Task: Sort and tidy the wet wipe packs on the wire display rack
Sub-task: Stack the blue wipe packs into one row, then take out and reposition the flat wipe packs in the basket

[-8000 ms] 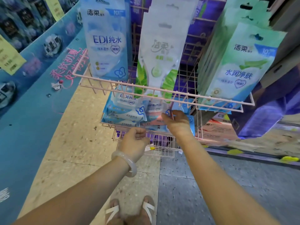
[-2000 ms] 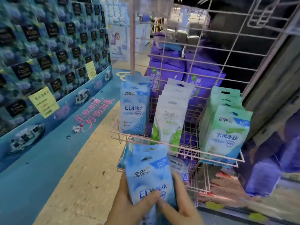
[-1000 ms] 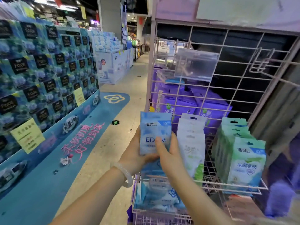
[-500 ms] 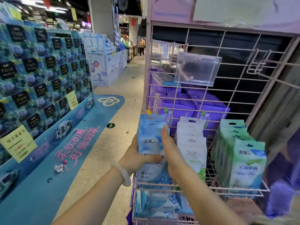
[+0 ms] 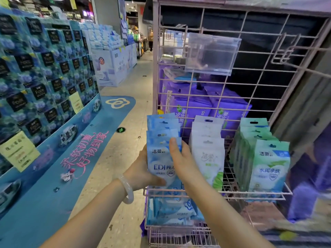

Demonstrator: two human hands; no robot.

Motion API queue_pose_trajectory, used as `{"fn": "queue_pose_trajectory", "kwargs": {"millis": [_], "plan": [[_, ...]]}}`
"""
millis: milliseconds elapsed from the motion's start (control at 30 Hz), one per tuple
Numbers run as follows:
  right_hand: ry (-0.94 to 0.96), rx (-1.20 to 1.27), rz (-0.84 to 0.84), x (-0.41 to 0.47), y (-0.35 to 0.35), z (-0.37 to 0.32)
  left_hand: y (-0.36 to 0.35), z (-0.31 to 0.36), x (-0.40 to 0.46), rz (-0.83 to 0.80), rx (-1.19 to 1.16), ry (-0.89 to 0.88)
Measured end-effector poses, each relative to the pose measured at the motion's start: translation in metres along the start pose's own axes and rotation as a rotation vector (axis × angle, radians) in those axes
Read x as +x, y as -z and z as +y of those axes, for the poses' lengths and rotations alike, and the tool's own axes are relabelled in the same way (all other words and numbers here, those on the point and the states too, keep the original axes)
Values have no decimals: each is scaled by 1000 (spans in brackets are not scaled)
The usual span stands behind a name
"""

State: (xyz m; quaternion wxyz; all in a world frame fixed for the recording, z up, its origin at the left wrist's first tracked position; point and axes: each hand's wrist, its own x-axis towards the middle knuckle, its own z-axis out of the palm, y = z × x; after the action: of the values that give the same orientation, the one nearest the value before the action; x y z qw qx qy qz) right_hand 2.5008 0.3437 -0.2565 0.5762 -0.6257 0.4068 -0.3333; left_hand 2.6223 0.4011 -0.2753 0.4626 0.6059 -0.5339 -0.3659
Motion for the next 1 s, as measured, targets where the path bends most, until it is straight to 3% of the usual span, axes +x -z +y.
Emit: {"fn": "queue_pose_trajectory", "kwargs": {"millis": [200, 433, 533, 600, 700, 767, 900, 1000], "plan": [[-2, 186, -25, 16, -1, -7, 0, 12, 17, 93, -303, 10], [-18, 70, -99, 2, 4, -9, -4, 13, 9, 107, -189, 46], [101, -36, -47, -22, 23, -24, -17, 23, -10, 376, -112, 0], [230, 3, -75, -45, 50, -25, -25, 22, -37, 588, -35, -144], [191, 59, -185, -80, 92, 0, -48, 1, -84, 660, -61, -313], [61, 21, -201, -95, 113, 38, -68, -25, -103, 644, -69, -211], [-251, -131, -129, -103, 129, 124, -104, -83, -104, 493, -117, 277], [-341, -135, -72, -92, 126, 162, -114, -104, -79, 581, -40, 400]]}}
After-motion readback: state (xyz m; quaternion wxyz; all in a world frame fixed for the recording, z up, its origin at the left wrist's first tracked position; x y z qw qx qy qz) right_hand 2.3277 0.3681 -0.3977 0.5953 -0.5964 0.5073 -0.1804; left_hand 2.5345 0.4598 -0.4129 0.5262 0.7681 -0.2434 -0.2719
